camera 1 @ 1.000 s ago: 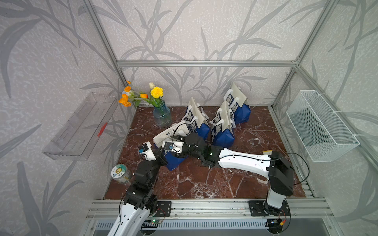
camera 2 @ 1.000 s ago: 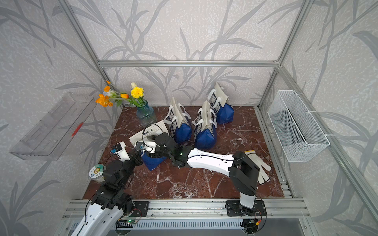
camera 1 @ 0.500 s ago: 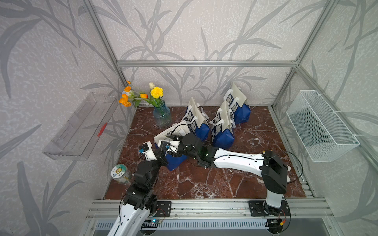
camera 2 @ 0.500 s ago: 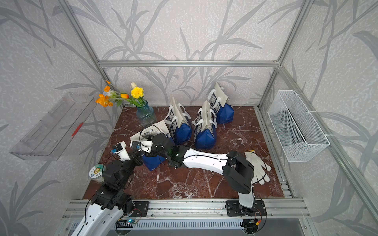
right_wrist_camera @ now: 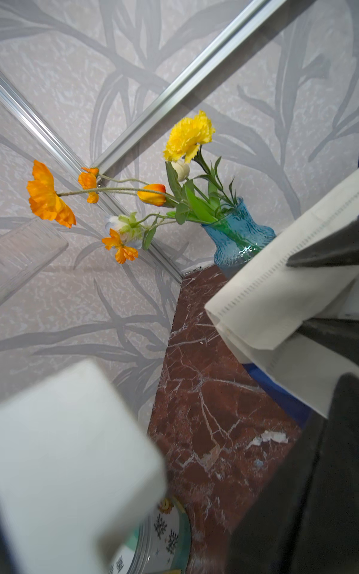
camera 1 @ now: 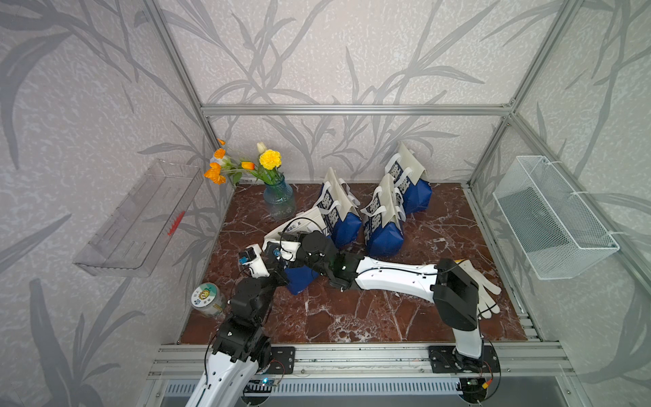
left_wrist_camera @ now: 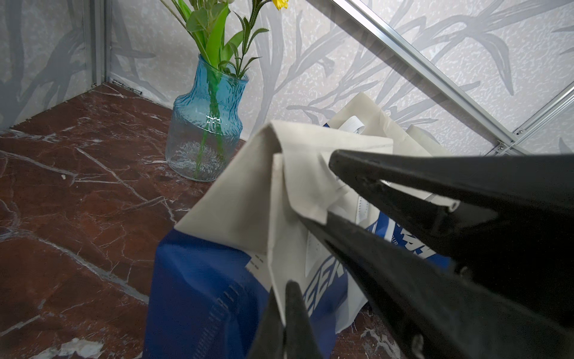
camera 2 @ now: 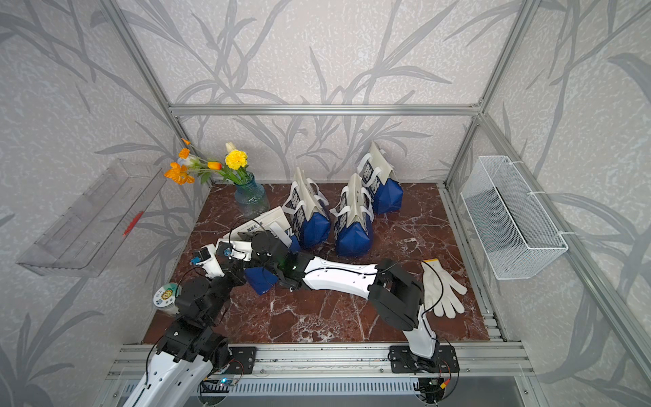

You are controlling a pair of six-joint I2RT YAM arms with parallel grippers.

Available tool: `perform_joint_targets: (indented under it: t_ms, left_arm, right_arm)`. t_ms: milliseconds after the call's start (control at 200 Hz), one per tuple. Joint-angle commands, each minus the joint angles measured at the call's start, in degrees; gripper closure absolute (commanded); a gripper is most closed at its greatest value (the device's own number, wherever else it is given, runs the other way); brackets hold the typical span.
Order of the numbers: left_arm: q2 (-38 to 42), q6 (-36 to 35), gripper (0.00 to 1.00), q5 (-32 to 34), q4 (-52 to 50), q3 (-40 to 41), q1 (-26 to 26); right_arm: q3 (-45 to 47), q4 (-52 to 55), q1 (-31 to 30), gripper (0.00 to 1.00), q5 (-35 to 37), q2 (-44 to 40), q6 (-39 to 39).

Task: Open the takeout bag
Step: Open the takeout bag at the center of the board.

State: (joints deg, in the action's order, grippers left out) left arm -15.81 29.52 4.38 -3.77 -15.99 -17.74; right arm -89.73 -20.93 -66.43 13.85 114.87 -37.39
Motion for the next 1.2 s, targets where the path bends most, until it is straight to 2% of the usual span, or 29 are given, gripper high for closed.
perform_joint_targets:
  t_ms: [0,265,425,495,540,900,1110,1195]
  left_arm:
    - [0.7,-1.0,1.00,-0.4,1.1,0.5,-0.2]
    - [1.2,-1.0,1.00,0.1,0.7,0.7,-0.3]
    - [1.5,-1.0,1.00,0.4,0.2,0.6,-0.3]
    - [1.8,-0.9,1.00,0.9,-0.1,0.6,-0.3]
    - [1.9,-0.9,1.00,1.2,-0.4,0.5,-0.3]
    - [-0.6,-0.6,1.00,4.5,-4.1,-0.7,-0.3]
    - [-3.0,-0.5,1.00,5.3,-5.1,-1.3,-0.4]
    - [-3.5,-0.5,1.00,5.8,-5.7,-1.5,-0.4]
  right_arm:
    - [-3.2,-3.0,-0.3,0.77,5.8,2.4,-1.5]
    - [-9.9,-4.1,-0.2,0.86,13.9,8.4,-7.3]
    - [-14.2,-0.5,1.2,0.93,16.5,10.8,-6.0]
    - [-14.8,0.7,2.0,1.00,16.9,11.0,-5.3]
    - [-15.2,0.9,2.3,1.00,17.2,11.1,-6.5]
    - [-18.7,4.8,1.7,1.00,16.4,7.9,-29.7]
    - [-18.5,3.4,0.3,1.00,16.1,6.4,-44.0]
    - [-19.8,4.2,-0.1,1.00,15.7,6.2,-47.4]
